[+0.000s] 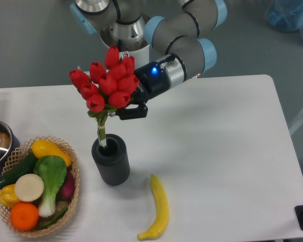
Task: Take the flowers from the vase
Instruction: 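Lift the gripped tulip bunch straight up out of the vase, then raise the tulips clear of the vase and move them away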
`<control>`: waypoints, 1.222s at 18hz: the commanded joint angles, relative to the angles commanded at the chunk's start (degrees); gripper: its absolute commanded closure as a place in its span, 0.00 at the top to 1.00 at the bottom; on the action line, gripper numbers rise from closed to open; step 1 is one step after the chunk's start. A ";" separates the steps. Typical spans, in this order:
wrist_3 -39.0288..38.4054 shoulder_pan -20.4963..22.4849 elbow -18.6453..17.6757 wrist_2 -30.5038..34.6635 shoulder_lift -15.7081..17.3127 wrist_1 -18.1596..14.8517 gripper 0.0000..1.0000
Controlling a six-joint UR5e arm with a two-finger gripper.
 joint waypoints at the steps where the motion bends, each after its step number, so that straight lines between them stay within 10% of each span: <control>1: 0.00 0.09 0.00 -0.18 0.26 0.00 0.37; 22: -1.05 9.40 0.70 4.83 0.27 0.18 0.37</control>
